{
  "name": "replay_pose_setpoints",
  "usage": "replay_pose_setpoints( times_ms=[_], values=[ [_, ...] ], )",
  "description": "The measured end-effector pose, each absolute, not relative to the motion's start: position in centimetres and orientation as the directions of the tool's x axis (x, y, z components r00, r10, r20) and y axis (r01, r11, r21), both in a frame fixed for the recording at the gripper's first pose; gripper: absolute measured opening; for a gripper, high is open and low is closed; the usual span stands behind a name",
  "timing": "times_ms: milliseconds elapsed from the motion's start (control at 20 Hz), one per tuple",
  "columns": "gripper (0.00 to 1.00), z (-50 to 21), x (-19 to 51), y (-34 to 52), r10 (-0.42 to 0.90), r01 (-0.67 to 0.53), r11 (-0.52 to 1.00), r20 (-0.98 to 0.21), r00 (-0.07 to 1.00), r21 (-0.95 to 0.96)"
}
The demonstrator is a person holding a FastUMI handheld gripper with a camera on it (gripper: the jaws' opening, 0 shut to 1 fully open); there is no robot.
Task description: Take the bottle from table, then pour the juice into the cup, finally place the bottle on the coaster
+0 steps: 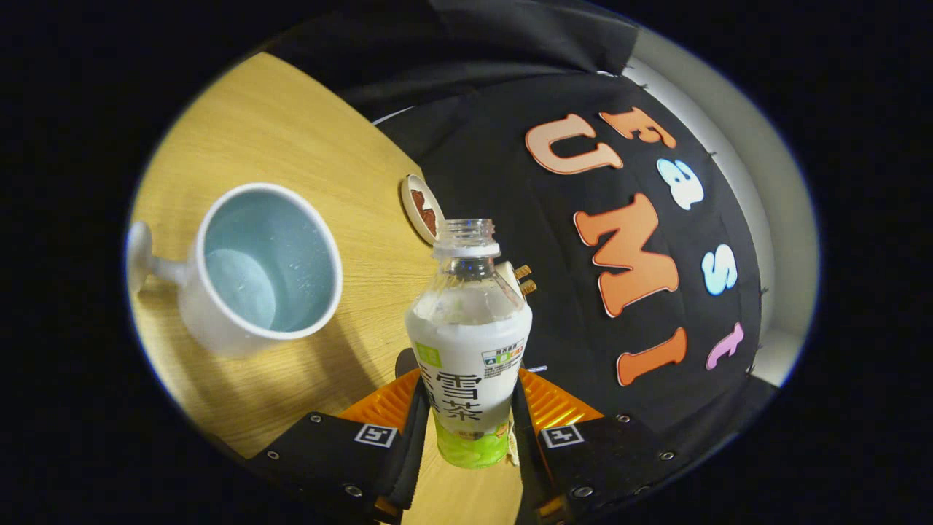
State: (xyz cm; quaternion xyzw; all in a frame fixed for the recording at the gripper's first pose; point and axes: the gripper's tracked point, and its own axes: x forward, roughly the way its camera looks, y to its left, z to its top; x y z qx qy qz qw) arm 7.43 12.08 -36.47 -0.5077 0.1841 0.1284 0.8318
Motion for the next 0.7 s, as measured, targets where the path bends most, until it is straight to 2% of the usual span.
replay_pose_setpoints(
  times_ms=[150,450,700],
  values=[
    [0.57,-37.5,9.1,11.4,0.017,-0.393,0.594,-0.477,0.879,-0.702],
    [0.57,-39.5,11.6,11.9,0.080,-0.373,0.814,-0.549,0.832,-0.446],
    [0.57,-39.6,14.0,11.5,0.095,-0.276,0.917,-0.515,0.852,-0.287]
  ],
)
